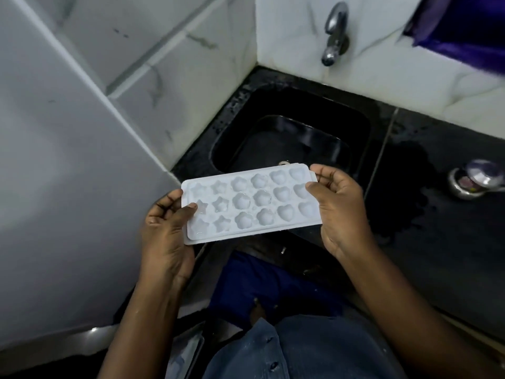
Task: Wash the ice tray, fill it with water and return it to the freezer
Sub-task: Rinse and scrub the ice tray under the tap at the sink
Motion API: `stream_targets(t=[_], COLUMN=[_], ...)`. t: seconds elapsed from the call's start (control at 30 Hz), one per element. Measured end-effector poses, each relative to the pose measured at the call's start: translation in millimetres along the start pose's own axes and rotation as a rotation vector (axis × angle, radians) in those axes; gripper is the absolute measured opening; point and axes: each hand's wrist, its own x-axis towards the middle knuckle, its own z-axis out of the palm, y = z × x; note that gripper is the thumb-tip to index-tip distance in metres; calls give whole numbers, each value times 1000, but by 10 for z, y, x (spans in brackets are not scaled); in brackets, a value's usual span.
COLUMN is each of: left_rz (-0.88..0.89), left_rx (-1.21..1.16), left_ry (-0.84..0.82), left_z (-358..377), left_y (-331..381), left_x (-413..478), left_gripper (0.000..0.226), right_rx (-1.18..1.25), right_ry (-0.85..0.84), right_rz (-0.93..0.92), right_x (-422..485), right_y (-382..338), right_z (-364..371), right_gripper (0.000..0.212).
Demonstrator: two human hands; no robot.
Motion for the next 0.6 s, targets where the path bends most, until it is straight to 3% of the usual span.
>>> stream_targets(t=[0.27, 0.6], left_rz=[-59, -92], left_rx=[76, 182], left_ry=[-218, -323], left_z=[567, 1254], left_y=[-37, -289], left_x=[353, 589], left_gripper=[33, 32], right_rx=[65, 126], right_ry=[252, 367], right_rz=[-5, -24], right_x=[64, 369], right_y=[55, 16], right_z=[-260, -665], right_gripper=[30, 32])
